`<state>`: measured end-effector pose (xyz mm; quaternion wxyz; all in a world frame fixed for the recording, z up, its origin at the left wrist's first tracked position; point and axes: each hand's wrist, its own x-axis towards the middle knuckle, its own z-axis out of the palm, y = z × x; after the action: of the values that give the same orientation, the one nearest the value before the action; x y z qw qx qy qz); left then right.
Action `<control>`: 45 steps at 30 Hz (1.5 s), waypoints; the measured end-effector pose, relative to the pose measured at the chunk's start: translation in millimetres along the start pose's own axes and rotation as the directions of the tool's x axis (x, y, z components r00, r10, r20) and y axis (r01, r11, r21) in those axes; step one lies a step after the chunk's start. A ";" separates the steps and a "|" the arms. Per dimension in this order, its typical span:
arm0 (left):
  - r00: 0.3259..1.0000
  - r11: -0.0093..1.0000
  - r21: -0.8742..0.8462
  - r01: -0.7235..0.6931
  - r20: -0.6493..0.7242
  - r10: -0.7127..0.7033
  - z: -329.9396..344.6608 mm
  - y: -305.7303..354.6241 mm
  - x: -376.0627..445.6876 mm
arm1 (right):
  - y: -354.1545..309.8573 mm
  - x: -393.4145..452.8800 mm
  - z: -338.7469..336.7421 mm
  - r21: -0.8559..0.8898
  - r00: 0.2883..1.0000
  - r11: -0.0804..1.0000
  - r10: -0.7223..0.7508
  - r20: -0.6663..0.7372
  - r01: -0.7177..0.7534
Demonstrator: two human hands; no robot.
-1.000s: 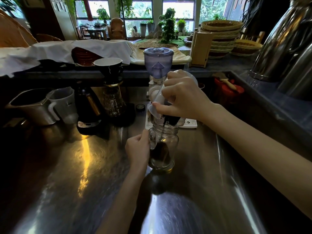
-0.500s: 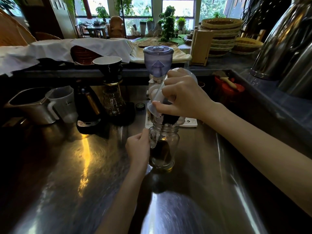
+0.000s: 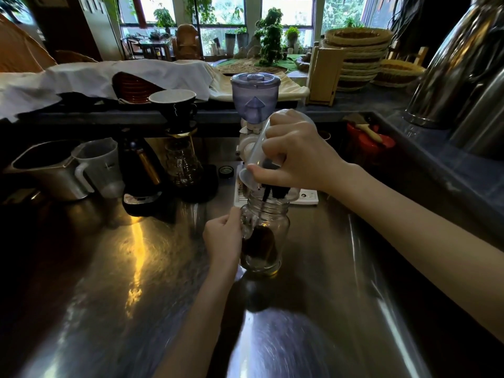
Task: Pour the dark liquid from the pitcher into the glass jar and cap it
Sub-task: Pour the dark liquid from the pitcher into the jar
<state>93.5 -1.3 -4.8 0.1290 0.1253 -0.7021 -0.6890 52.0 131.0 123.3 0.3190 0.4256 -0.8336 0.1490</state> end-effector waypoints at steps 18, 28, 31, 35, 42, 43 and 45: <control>1.000 0.999 0.041 0.019 -0.012 -0.019 0.2 0.3 1.4 | 15.9 -1.7 2.6 0.011 0.995 0.998 -0.059 -0.084 0.060; 1.000 1.000 0.000 -0.007 -0.003 0.007 0.6 4.6 1.9 | 12.7 3.4 1.8 -0.024 0.975 0.991 -0.134 -0.176 0.132; 1.000 1.000 -0.005 -0.002 0.001 0.002 0.5 4.6 2.0 | 11.0 2.0 1.0 -0.034 0.979 0.991 -0.131 -0.158 0.128; 1.000 1.000 -0.009 0.008 -0.001 -0.008 0.9 5.3 1.9 | 9.0 0.9 0.2 -0.059 0.986 0.991 -0.125 -0.114 0.118; 1.000 1.000 -0.011 -0.013 0.022 0.014 1.1 4.4 1.4 | 8.2 2.3 -3.0 -0.063 0.983 0.992 -0.120 -0.136 0.112; 1.000 1.000 -0.015 -0.013 0.027 0.013 1.2 4.3 1.9 | 8.3 2.4 -3.2 -0.061 0.984 0.992 -0.117 -0.134 0.110; 1.000 1.000 -0.021 -0.007 0.023 0.007 2.0 4.1 2.5 | 8.1 2.0 -3.6 -0.061 0.984 0.992 -0.122 -0.133 0.115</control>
<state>90.4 -0.3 -0.7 0.1244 0.1135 -0.6968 -0.6972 46.1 136.4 127.5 0.3947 0.4546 -0.7867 0.1363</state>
